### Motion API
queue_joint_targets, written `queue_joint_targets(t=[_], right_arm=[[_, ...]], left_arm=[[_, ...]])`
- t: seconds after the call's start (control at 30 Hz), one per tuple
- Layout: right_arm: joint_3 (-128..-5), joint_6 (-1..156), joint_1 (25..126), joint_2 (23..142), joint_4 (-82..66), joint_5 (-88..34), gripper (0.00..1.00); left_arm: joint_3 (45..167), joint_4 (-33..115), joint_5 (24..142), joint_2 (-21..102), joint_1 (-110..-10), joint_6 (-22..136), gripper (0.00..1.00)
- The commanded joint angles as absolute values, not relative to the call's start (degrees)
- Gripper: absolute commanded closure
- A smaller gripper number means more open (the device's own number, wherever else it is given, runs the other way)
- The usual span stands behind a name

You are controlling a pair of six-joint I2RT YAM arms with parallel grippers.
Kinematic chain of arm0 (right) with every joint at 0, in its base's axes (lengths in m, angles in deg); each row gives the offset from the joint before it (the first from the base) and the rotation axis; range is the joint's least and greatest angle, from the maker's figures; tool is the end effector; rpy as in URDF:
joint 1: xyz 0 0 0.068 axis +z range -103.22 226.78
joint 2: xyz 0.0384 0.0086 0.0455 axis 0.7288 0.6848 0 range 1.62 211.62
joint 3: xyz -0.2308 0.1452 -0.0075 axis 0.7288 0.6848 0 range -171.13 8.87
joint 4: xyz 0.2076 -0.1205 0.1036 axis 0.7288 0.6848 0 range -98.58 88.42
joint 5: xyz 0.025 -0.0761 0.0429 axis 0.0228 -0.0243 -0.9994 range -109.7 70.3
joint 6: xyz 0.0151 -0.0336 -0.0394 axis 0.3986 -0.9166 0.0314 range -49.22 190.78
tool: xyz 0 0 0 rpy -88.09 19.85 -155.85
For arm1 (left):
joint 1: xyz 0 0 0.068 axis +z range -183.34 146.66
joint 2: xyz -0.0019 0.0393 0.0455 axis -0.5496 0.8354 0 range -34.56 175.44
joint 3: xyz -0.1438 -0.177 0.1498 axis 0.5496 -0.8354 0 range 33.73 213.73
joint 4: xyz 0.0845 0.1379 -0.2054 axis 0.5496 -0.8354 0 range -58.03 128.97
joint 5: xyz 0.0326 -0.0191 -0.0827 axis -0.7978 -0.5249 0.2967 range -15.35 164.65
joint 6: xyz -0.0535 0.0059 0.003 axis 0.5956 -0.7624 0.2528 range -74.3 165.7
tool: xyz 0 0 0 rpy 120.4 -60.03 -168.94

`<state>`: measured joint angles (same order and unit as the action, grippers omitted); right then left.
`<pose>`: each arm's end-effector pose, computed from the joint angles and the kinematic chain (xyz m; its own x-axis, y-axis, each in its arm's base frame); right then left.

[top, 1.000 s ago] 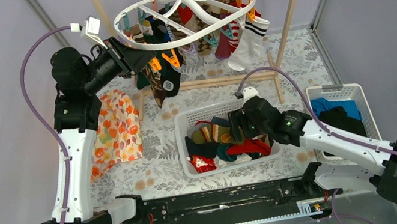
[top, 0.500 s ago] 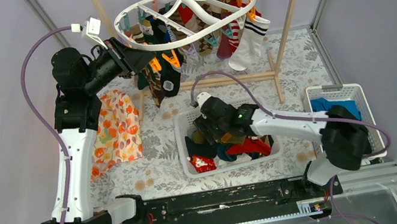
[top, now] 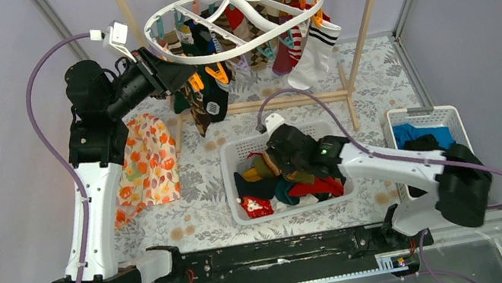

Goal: Clip the socks to the hanger

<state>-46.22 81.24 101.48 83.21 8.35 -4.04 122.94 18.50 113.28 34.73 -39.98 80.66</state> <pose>0.1847 0.2441 0.2445 -0.5127 -0.4217 -0.7478 -0.5892 0.8064 -0.0507 0.2342 -0.0497 0.4994 -0.4149 -0.4024 -0.8160 0.5768 0.5773 -0.5779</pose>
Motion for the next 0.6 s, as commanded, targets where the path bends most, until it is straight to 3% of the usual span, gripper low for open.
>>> queue_joint_targets(t=[0.0, 0.57], right_arm=[[-45.92, 83.37, 101.55, 74.30, 6.32, -2.89, 1.00], [-37.35, 94.76, 96.29, 56.51, 9.49, -12.01, 1.00]], left_arm=[[123.03, 19.77, 113.33, 34.08, -39.58, 79.61, 1.00], [122.86, 19.74, 113.47, 33.81, -39.58, 79.58, 1.00]])
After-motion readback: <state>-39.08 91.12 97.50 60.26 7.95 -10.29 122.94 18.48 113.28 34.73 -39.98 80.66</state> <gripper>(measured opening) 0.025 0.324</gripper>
